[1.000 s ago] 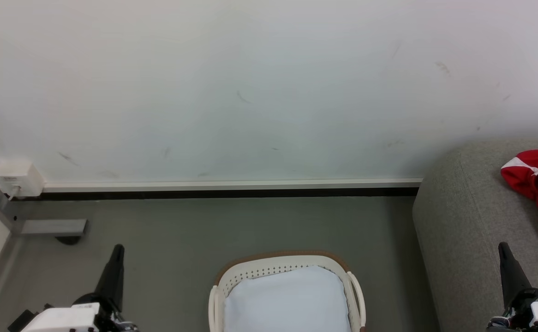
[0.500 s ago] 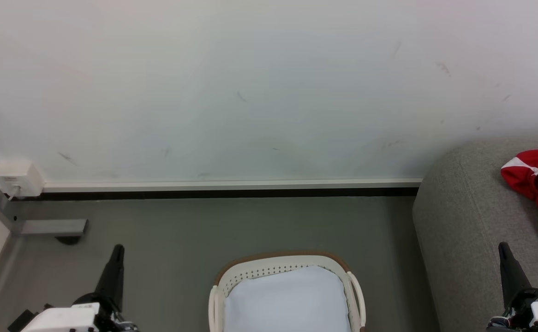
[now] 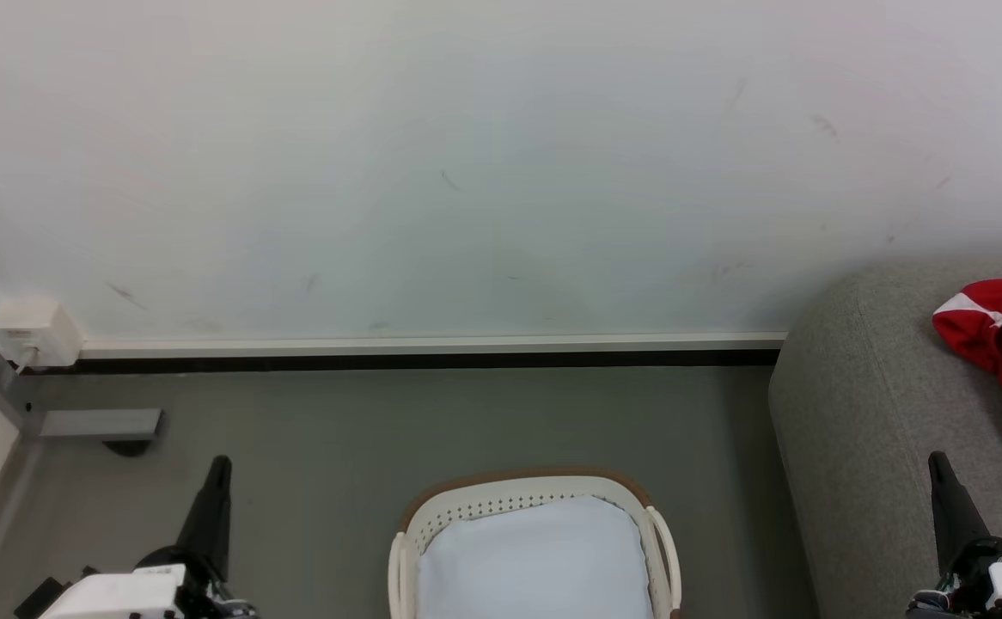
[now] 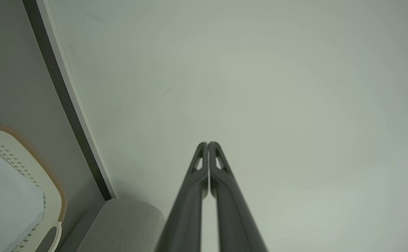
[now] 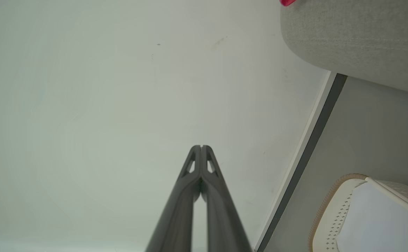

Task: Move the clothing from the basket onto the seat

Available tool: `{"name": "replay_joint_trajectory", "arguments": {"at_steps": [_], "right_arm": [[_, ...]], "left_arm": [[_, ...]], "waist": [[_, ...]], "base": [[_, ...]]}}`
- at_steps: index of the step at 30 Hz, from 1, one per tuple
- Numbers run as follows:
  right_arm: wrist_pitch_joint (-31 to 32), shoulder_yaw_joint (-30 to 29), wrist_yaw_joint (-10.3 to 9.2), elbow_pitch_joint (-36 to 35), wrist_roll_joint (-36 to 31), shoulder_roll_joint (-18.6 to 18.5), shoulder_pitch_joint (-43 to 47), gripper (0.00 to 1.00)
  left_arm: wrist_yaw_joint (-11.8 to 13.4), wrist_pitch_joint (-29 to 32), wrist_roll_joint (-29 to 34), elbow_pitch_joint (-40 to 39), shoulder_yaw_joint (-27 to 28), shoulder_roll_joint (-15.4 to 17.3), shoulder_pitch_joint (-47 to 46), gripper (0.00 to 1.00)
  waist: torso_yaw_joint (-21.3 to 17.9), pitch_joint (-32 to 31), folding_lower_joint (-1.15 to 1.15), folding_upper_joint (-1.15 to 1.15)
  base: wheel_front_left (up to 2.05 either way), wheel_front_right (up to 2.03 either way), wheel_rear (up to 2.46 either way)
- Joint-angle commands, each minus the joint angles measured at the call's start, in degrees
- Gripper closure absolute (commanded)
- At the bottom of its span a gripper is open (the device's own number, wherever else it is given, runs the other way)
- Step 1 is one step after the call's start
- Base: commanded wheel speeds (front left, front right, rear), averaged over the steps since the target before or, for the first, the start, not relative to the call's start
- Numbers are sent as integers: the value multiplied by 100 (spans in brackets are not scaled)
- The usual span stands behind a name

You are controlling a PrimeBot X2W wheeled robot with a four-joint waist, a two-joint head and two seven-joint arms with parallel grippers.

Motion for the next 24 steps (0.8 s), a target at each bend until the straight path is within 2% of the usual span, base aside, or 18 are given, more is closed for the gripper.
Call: {"name": "replay_joint_trajectory", "arguments": {"at_steps": [1, 24], "right_arm": [[6, -27, -12, -26, -12, 8, -25, 100], [9, -29, -12, -26, -16, 10, -26, 100]], "left_arm": [[-14, 32, -72, -21, 13, 40, -40, 100], [-14, 32, -72, -21, 13, 40, -40, 100]], "waist": [[0, 0, 0, 0], [0, 0, 0, 0]], "base": [[0, 0, 0], [0, 0, 0]]}}
